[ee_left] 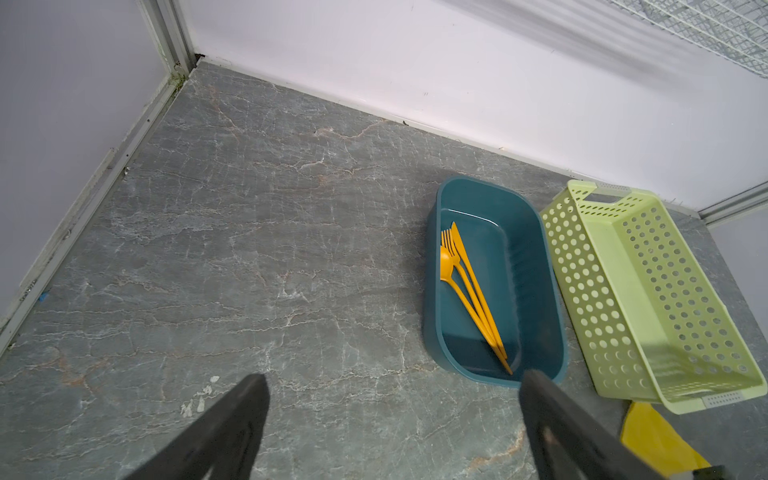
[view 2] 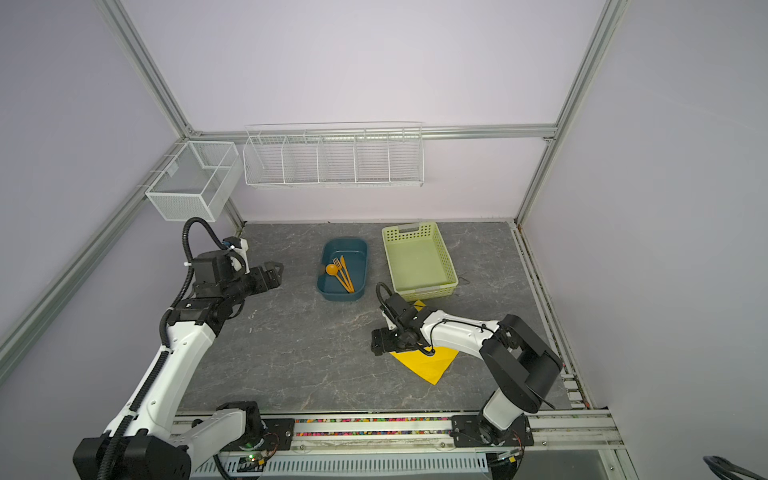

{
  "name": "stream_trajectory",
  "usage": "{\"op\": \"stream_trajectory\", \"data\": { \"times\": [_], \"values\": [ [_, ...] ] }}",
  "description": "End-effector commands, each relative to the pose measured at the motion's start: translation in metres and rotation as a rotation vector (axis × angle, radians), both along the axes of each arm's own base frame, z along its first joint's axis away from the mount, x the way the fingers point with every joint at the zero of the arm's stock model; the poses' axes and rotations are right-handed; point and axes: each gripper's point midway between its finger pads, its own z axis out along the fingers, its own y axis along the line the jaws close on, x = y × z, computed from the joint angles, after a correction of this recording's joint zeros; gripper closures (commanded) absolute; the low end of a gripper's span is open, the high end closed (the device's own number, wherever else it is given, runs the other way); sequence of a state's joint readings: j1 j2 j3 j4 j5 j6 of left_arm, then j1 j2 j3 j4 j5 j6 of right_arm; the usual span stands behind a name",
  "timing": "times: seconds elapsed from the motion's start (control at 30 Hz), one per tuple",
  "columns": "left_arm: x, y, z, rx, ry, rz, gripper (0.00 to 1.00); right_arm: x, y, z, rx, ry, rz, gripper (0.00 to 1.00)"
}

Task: Place the utensils on the paper napkin and roll it up
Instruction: 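Drag the yellow napkin to table centre with right gripper while left arm rises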

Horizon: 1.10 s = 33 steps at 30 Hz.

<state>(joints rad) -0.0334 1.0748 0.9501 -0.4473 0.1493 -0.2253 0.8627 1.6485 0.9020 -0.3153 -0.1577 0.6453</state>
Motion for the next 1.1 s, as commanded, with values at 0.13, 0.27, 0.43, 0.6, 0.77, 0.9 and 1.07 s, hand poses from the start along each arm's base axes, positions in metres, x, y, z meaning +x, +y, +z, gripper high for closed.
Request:
{"op": "stream_trajectory", "data": {
  "times": [0.13, 0.27, 0.43, 0.6, 0.77, 0.9, 1.07],
  "values": [
    [-0.005, 0.005, -0.004, 0.025, 0.01, 0.01, 0.05, -0.018, 0.051, -0.014, 0.026, 0.105, -0.024, 0.11],
    [-0.005, 0.004, -0.004, 0.021, 0.008, 0.005, 0.05, -0.015, 0.083, -0.008, 0.094, 0.111, -0.045, 0.11],
    [-0.005, -0.002, -0.006, 0.0, 0.011, -0.017, 0.05, -0.007, 0.119, 0.001, 0.175, 0.102, -0.061, 0.11],
    [-0.005, -0.011, -0.01, -0.012, 0.025, -0.035, 0.06, 0.005, 0.144, 0.011, 0.256, 0.086, -0.061, 0.11],
    [-0.009, -0.043, -0.016, 0.021, 0.046, -0.132, 0.06, 0.012, 0.152, 0.044, 0.335, 0.035, -0.012, 0.12],
    [-0.014, -0.064, -0.022, -0.026, 0.082, -0.171, 0.07, 0.014, 0.127, 0.073, 0.322, -0.025, 0.032, 0.12],
    [-0.022, -0.077, -0.033, -0.137, 0.148, -0.181, 0.11, 0.012, 0.065, 0.083, 0.245, -0.072, 0.025, 0.19]
  ]
}}
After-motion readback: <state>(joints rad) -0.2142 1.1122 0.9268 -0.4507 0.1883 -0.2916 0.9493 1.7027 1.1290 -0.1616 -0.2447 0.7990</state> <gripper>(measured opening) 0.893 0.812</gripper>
